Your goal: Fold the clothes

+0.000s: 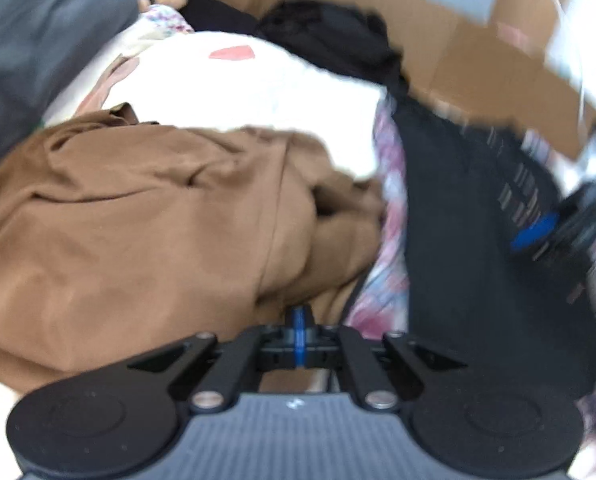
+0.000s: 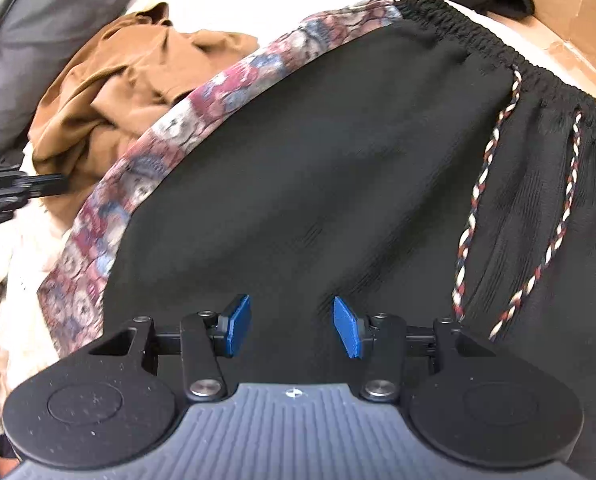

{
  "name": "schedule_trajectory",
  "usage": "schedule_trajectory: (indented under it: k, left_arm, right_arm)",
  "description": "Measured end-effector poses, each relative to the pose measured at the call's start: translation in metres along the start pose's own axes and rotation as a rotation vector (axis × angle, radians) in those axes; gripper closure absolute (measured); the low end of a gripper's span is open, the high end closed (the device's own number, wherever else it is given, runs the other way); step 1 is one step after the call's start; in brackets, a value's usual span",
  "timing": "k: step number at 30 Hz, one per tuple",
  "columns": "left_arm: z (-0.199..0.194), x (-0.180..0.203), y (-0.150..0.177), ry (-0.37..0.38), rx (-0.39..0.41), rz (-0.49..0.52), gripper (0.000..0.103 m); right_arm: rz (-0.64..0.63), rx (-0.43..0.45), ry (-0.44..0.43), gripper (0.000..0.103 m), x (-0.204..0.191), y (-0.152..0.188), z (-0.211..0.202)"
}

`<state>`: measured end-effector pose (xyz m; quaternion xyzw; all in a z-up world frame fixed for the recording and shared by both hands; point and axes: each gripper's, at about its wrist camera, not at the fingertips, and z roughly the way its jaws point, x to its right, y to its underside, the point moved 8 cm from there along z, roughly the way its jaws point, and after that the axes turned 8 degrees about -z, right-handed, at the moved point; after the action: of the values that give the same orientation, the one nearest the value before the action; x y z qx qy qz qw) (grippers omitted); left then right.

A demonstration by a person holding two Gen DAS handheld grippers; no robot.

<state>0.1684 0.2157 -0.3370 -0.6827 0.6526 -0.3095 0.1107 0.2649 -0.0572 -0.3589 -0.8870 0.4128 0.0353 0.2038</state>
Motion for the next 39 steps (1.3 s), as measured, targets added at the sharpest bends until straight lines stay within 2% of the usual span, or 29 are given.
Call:
schedule_trajectory:
  k: [2,6,12,15,16,18,20,21,22,24,26,31,34,39]
  left_arm:
    - [0.002,0.022,-0.021,0.029,0.025,0.057,0.101]
    - [0.026,0.046,-0.045,0.058,0.018,0.096,0.099]
    - [0.057,0.059,-0.046,0.07,-0.029,0.101,0.099]
    - [0.073,0.059,-0.04,0.066,-0.064,0.104,0.099]
    - [0.077,0.058,-0.036,0.057,-0.076,0.113,0.093]
    - [0.086,0.052,-0.03,0.023,-0.089,0.142,0.09]
    - [0.094,0.042,-0.026,-0.024,-0.1,0.148,0.075]
    - [0.098,0.033,-0.025,-0.054,-0.11,0.135,0.068]
    - [0.101,0.025,-0.024,-0.045,-0.118,0.1,0.067]
    - [0.103,0.015,-0.024,-0.027,-0.128,0.049,0.07]
    - [0.104,0.005,-0.025,-0.035,-0.129,0.053,0.095]
    - [0.104,-0.013,-0.03,-0.067,-0.131,0.057,0.095]
    - [0.102,-0.012,-0.034,-0.121,-0.122,0.145,0.095]
    - [0.098,-0.024,-0.043,-0.21,-0.087,0.2,0.095]
  right_arm:
    - [0.007,0.015,0.002,0.052,0.004,-0.003,0.002]
    - [0.024,0.04,0.003,0.052,0.01,-0.011,0.005]
    - [0.033,0.087,-0.022,0.052,0.01,-0.028,0.007]
    - [0.044,0.113,-0.061,0.052,0.004,-0.041,0.009]
    - [0.041,0.12,-0.074,0.052,0.0,-0.047,0.01]
    - [0.033,0.136,-0.099,0.052,-0.008,-0.059,0.011]
    - [0.014,0.145,-0.109,0.052,-0.015,-0.066,0.012]
    - [0.001,0.145,-0.116,0.052,-0.02,-0.07,0.014]
    - [-0.011,0.143,-0.121,0.052,-0.025,-0.073,0.016]
    - [-0.027,0.135,-0.127,0.052,-0.031,-0.073,0.019]
    - [-0.041,0.123,-0.126,0.052,-0.035,-0.072,0.022]
    - [-0.046,0.104,-0.124,0.052,-0.04,-0.071,0.031]
    - [-0.039,0.107,-0.125,0.052,-0.042,-0.075,0.033]
    - [-0.031,0.128,-0.127,0.049,-0.049,-0.083,0.034]
